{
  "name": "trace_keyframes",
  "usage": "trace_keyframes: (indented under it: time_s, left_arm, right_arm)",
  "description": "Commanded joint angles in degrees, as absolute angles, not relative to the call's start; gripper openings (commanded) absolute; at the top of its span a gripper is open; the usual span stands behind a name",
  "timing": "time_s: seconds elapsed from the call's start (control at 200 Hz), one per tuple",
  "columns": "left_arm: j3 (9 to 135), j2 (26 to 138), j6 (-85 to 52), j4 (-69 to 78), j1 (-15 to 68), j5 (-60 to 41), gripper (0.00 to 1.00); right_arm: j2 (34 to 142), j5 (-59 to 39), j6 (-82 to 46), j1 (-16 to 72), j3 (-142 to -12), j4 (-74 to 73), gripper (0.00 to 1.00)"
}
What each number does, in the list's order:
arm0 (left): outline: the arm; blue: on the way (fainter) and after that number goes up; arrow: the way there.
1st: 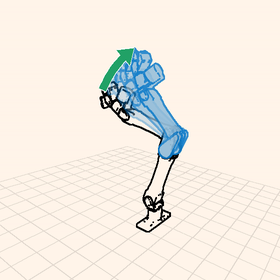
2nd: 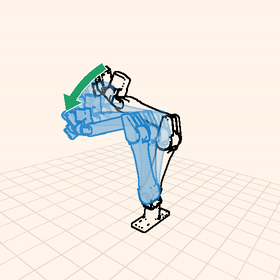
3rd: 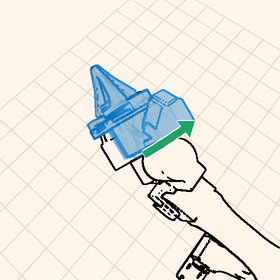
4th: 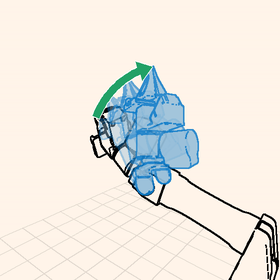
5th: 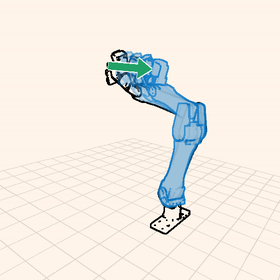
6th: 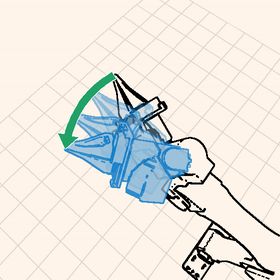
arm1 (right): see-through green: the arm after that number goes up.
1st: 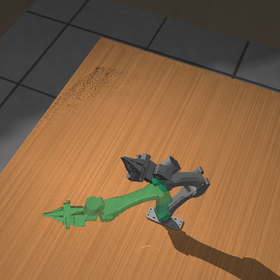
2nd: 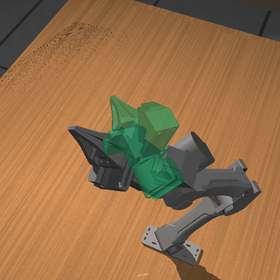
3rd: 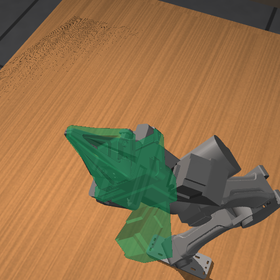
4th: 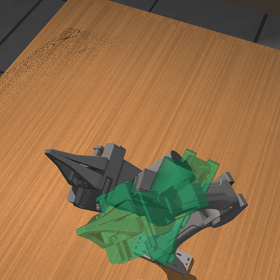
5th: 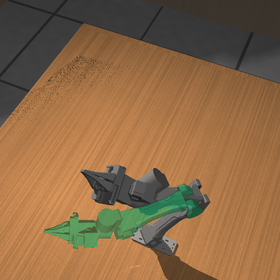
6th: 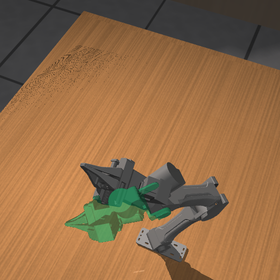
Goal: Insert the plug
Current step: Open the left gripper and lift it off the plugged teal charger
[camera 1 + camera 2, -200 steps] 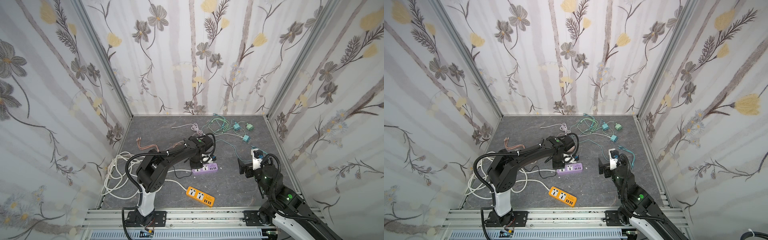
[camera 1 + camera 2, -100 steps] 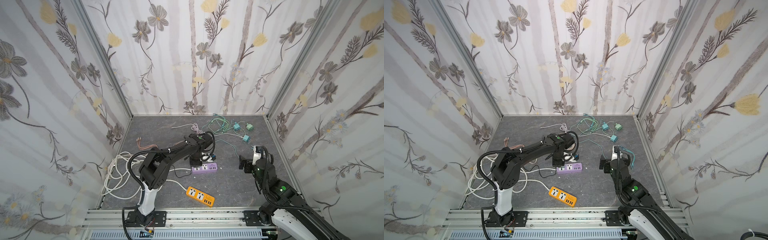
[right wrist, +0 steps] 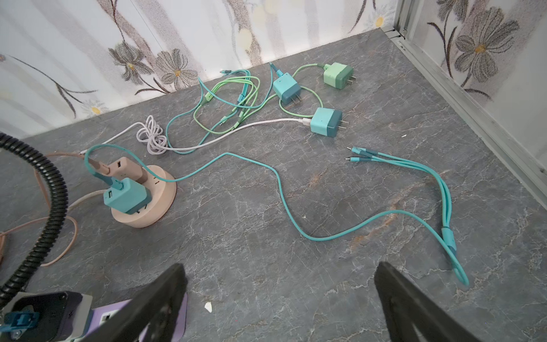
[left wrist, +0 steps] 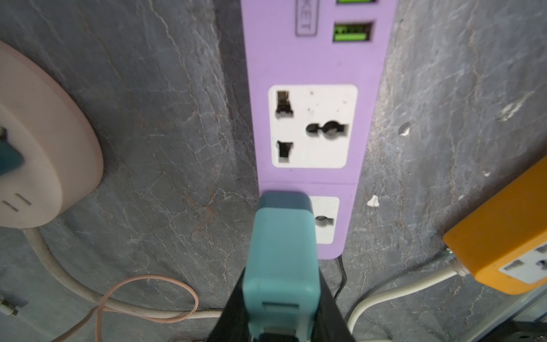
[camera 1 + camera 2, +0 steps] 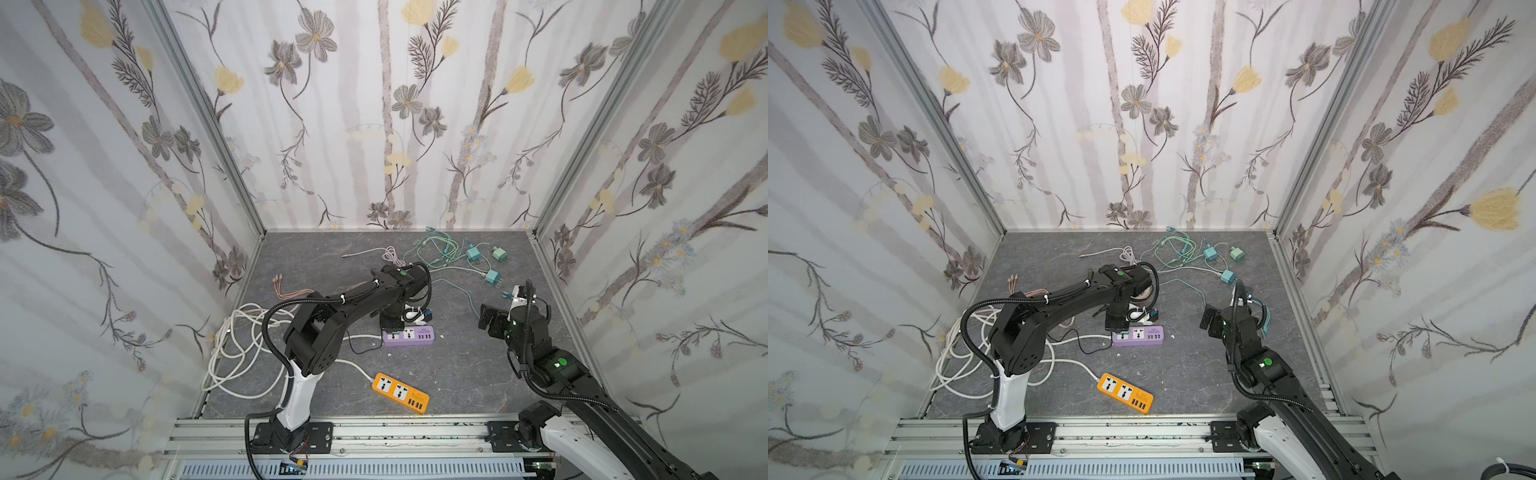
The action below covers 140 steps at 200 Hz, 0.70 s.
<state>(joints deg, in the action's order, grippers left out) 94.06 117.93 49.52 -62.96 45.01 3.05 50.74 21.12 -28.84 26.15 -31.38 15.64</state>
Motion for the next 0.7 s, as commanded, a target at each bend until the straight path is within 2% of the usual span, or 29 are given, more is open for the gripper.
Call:
trace_keyframes:
  time_s: [0.0,0.06,0.095,0.315,0.335,0.375,0.56,0.57,0.585,0.61,0.62,0.63,0.695]
  left_arm:
    - [94.45,119.36,49.39,-53.55,44.56,15.12,0.1]
    - [95.0,119.03,48.65,-54.67,44.65,14.47,0.14]
    - [95.2,118.67,48.16,-55.06,44.65,13.97,0.2]
    - [94.94,113.78,44.96,-54.73,44.91,7.68,0.42]
    - [94.9,113.37,44.72,-54.55,44.91,7.58,0.5]
    - [94.66,112.64,44.57,-54.49,44.91,7.28,0.59]
    - [94.49,108.86,42.85,-53.71,44.75,3.96,0.66]
    - [94.42,108.56,42.55,-53.42,44.76,3.6,0.68]
    - [94.27,107.95,42.24,-52.91,44.74,3.08,0.8]
    - [93.87,106.82,41.75,-51.87,44.74,2.38,0.85]
    - [93.69,106.4,41.51,-51.29,44.74,2.24,0.94]
    - [93.49,105.94,41.25,-50.59,44.74,2.1,0.99]
    - [91.41,102.68,39.42,-45.45,44.79,2.22,1.0]
  right_arm:
    - [51.14,19.39,-31.51,25.33,-32.29,16.02,0.99]
    - [51.61,17.32,-33.27,23.81,-32.76,16.73,0.99]
    - [52.04,15.66,-34.23,22.79,-33.09,17.08,0.99]
    - [57.47,4.97,-36.23,16.9,-35.88,17.51,0.99]
    - [58.01,4.64,-36.21,16.56,-36.35,17.56,0.99]
    - [59.12,4.05,-36.08,16.04,-37.17,17.71,0.99]
    - [64.44,0.67,-35.41,12.69,-40.75,17.5,0.99]
    - [64.78,0.41,-35.29,12.44,-40.93,17.49,0.99]
    - [65.3,0.09,-35.06,12.03,-41.25,17.49,0.99]
    - [66.29,-0.56,-34.84,11.26,-41.8,17.49,0.99]
    - [66.69,-0.86,-34.75,10.97,-41.98,17.56,0.99]
    - [67.1,-1.12,-34.72,10.7,-42.25,17.62,0.99]
    - [70.05,-3.48,-34.45,8.11,-43.69,17.75,0.99]
